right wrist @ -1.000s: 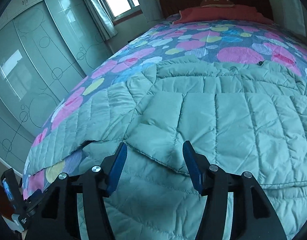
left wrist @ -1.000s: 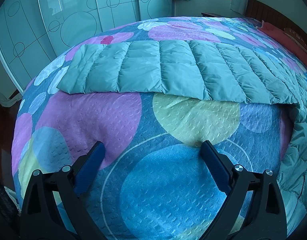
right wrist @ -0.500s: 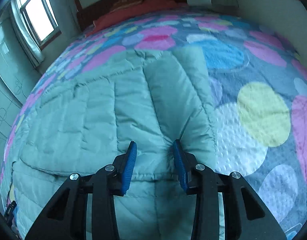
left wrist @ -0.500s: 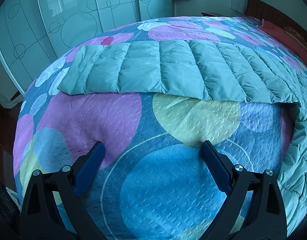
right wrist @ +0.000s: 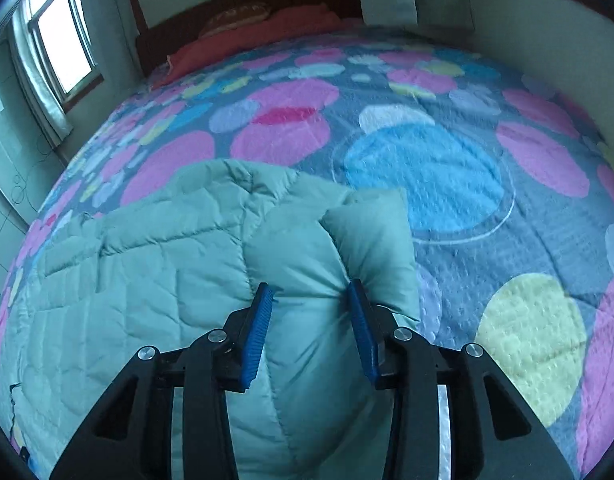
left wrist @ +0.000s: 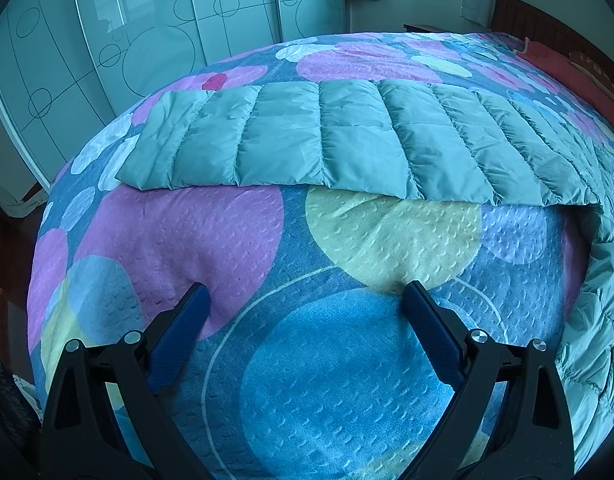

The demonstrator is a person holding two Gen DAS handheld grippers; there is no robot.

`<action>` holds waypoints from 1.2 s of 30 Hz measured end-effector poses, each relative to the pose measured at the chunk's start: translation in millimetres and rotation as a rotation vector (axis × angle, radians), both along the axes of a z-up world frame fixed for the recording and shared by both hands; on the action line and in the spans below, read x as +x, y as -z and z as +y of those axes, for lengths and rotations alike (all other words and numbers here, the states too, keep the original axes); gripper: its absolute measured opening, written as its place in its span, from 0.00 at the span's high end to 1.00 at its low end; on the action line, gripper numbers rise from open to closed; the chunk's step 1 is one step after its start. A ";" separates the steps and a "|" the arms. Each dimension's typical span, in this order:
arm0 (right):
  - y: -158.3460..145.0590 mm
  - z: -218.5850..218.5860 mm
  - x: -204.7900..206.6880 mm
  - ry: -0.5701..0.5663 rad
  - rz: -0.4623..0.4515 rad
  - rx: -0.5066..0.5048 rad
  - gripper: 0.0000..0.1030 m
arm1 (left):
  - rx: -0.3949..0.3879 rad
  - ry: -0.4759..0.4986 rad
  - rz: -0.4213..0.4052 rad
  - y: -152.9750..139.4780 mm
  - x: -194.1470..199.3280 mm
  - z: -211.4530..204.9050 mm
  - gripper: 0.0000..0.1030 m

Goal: Fold large clothes
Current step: 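Open the right tool and release the folded sleeve onto the jacket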

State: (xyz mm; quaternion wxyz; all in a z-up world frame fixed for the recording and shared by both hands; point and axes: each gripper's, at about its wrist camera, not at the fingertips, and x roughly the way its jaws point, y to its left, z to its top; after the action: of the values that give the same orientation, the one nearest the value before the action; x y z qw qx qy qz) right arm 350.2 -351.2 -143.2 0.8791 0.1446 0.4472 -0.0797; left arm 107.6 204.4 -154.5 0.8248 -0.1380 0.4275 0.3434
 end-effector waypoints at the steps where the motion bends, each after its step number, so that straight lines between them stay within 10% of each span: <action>1: 1.9 -0.6 1.5 0.000 0.009 0.006 0.61 | -0.001 0.000 -0.001 0.0 0.0 0.2 0.06; 13: 0.6 1.7 24.8 0.003 0.011 -0.042 0.49 | -0.001 0.000 0.000 0.2 0.1 0.7 0.06; 20: -36.5 42.7 -50.1 -0.041 -0.077 -0.002 0.43 | -0.003 0.001 -0.001 0.5 0.2 0.9 0.05; 36: 8.4 77.6 -83.3 -0.078 -0.041 -0.111 0.39 | -0.104 0.016 -0.098 -10.5 -15.4 15.7 0.04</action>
State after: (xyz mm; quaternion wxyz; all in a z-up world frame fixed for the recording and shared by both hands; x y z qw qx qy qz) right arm 266.9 -273.6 -151.6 0.8971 0.0797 0.4294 -0.0674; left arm 92.2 220.1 -144.0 0.8392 -0.1941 0.4048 0.3070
